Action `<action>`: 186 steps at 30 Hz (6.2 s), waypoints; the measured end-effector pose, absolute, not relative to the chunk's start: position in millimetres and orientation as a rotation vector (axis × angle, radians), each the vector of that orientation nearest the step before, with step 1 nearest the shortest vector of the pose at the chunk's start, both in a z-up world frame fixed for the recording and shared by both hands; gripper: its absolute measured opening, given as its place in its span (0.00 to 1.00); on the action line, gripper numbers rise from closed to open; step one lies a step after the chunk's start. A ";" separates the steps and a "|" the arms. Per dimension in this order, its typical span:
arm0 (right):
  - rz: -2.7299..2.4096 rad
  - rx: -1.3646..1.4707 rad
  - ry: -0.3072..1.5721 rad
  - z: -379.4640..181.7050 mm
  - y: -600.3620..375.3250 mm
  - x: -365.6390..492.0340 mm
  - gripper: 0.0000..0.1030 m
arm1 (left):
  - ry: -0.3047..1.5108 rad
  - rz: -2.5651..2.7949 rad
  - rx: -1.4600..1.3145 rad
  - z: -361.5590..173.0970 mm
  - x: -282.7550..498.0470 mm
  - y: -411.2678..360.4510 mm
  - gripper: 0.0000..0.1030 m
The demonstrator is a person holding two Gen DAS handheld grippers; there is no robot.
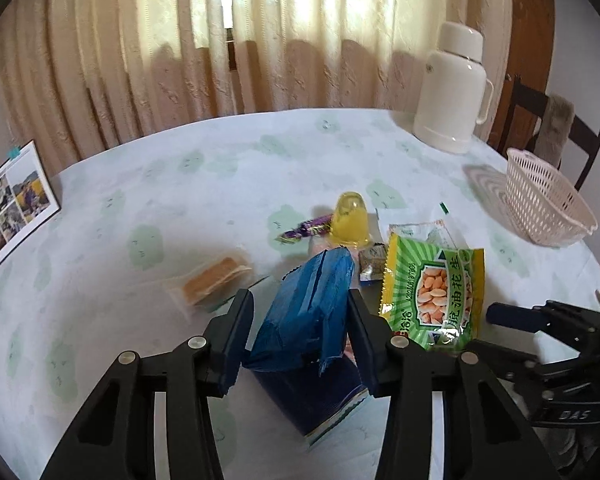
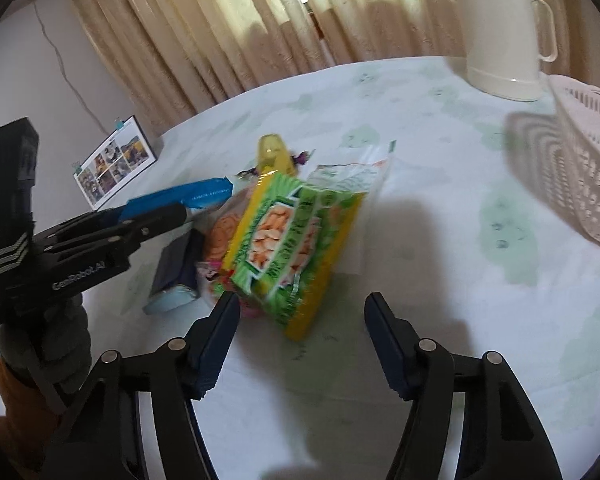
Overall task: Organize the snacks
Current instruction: 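Move the left tool to the blue wafer pack while the right tool approaches the green peanut bag, then close the left tool on the blue wafer pack while the right tool grasps the peanut bag, then lift the peanut bag with the right tool and carry it into the white basket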
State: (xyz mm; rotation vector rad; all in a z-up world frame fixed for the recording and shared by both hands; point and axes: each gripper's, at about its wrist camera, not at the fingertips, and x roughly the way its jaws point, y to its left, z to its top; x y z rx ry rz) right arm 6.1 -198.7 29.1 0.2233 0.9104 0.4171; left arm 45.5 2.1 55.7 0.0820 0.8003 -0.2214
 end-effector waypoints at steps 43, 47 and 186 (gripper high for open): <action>0.263 -0.137 0.811 42.4 -110.6 52.3 0.32 | 0.788 -0.094 -0.046 66.3 36.0 47.4 0.42; 0.310 -0.062 0.785 51.0 -124.3 45.3 0.23 | 0.788 -0.093 -0.049 66.6 36.4 47.9 0.42; 0.319 0.128 0.667 67.1 -218.2 -6.3 0.72 | 0.833 0.056 -0.064 36.6 17.4 40.6 0.35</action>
